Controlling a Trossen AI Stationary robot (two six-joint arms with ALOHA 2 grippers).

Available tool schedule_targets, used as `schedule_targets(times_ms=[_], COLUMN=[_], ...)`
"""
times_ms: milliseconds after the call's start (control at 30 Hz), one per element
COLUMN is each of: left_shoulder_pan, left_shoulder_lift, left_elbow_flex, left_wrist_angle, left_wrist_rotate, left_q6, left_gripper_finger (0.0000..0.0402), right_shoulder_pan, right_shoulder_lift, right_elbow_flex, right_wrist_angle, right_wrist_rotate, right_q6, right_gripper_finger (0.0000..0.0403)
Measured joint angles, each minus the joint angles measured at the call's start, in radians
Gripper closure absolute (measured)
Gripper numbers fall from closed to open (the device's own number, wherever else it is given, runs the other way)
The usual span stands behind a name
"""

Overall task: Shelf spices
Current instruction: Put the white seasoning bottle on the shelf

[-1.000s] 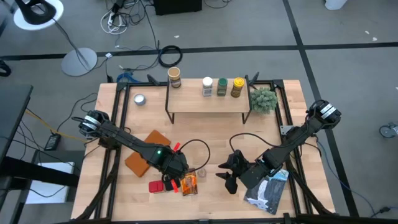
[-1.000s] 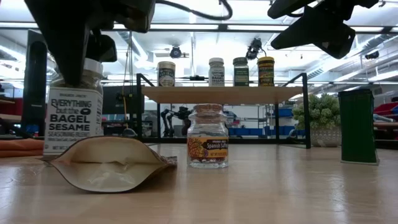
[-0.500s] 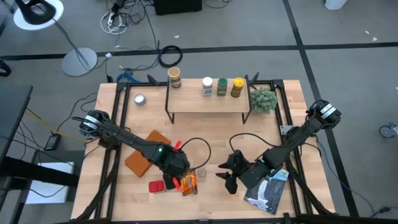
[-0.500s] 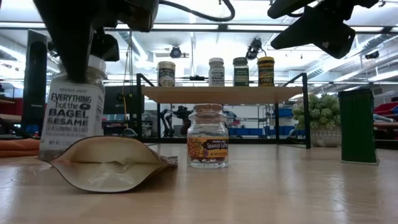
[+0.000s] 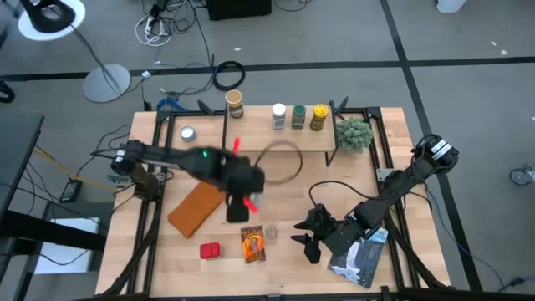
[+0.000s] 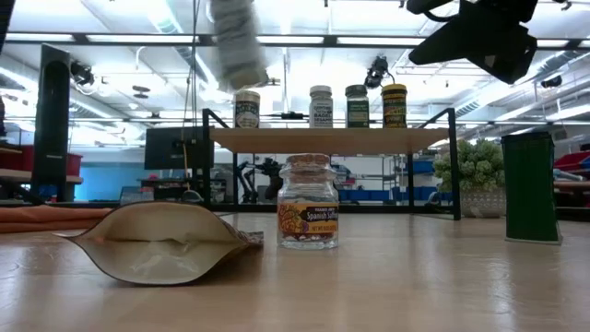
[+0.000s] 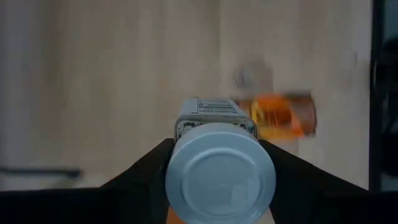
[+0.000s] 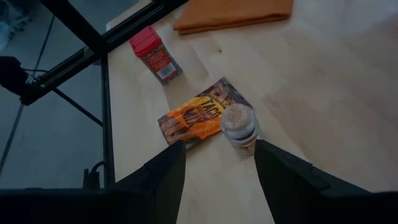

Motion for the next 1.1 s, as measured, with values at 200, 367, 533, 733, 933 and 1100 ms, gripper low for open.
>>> schedule_targets(times_ms=[200,367,533,733,933,1100], left_shoulder_pan=[0.159,0.265,0.34,0.405,0.449,0.463], left_shoulder_lift=[0.007,0.057,0.158,0.234,0.275,0.3], left_elbow_flex=[0.183,0.303,0.442,0.472,0.47,0.47], left_wrist_angle=[0.029,0.057,0.044,0.021,-0.007,0.007], left_wrist_rotate=[0.002,0.056,0.105,0.124,0.076,0.08], left_q6=[0.058,0.132,0.204,0.265,0.301,0.36], left_gripper_finger=[0.0199,0.0199,0.0199,0.0199,0.0199,0.0199], right_shoulder_pan=[0.0,0.0,0.0,0.0,0.0,0.0], right_shoulder_lift=[0.0,0.0,0.0,0.0,0.0,0.0], right_elbow_flex=[0.0,0.0,0.0,0.0,0.0,0.0], right_wrist_angle=[0.011,0.011,0.009,0.002,0.0,-0.006], right_wrist_rotate=[0.0,0.001,0.001,0.001,0.001,0.001], right_q6=[-0.001,-0.004,-0.006,-0.01,-0.01,-0.011], right_gripper_finger=[0.0211,0.0211,0.0211,0.0211,0.0211,0.0211])
